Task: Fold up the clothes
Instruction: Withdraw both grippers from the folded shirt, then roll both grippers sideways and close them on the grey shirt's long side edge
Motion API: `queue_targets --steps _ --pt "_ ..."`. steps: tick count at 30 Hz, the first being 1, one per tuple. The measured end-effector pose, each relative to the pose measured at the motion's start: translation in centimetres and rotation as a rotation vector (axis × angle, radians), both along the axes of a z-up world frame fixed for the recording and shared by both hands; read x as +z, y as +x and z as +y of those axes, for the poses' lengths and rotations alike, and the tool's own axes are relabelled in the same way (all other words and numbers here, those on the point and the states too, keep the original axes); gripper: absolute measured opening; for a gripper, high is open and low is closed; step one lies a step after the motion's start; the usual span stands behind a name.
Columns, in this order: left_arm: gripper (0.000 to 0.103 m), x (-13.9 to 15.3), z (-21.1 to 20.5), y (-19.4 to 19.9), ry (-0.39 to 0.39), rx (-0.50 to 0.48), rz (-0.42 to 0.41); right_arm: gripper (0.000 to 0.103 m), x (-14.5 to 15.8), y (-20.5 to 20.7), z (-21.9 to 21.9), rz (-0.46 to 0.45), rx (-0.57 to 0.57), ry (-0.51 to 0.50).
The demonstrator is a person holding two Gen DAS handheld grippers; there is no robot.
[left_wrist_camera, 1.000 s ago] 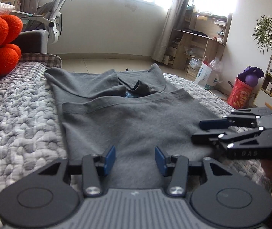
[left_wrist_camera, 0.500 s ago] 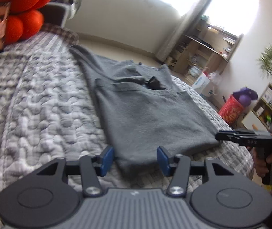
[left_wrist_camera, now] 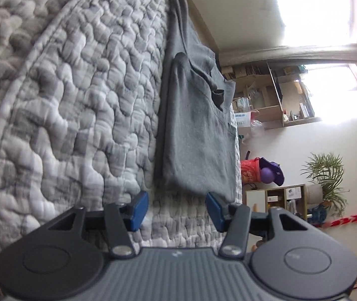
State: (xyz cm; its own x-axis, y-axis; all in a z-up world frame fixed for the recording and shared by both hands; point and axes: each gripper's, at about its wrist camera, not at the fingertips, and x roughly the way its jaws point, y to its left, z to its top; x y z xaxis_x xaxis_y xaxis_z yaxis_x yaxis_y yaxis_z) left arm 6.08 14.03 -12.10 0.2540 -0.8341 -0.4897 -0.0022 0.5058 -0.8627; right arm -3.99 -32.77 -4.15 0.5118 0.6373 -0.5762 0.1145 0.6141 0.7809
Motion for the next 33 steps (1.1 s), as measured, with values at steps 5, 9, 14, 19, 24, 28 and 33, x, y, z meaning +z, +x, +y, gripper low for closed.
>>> queue_targets --steps 5,9,14,19,24,28,33 --pt "0.053 -0.4 -1.9 0.1 -0.009 -0.009 0.022 0.049 0.0 0.6 0.4 0.004 0.005 0.027" --pt "0.053 -0.5 -3.1 0.3 -0.01 -0.015 0.009 0.048 -0.3 1.4 0.5 0.009 -0.006 0.05" --pt "0.053 -0.4 -3.6 0.4 -0.016 -0.009 -0.001 0.048 -0.7 2.2 0.4 0.009 -0.023 0.071" --pt "0.053 -0.4 -3.8 0.9 -0.029 0.004 -0.005 0.048 -0.9 2.7 0.2 0.005 -0.042 0.095" --pt "0.047 -0.4 -2.5 1.2 -0.019 0.041 -0.004 0.048 -0.9 2.8 0.0 0.002 -0.048 0.1" --pt "0.048 0.1 -3.3 1.6 0.032 0.053 -0.025 0.048 -0.8 3.0 -0.1 -0.005 -0.046 0.095" --pt "0.049 0.4 -4.1 2.3 0.046 0.063 -0.051 0.048 -0.8 3.6 0.0 -0.018 -0.055 0.093"
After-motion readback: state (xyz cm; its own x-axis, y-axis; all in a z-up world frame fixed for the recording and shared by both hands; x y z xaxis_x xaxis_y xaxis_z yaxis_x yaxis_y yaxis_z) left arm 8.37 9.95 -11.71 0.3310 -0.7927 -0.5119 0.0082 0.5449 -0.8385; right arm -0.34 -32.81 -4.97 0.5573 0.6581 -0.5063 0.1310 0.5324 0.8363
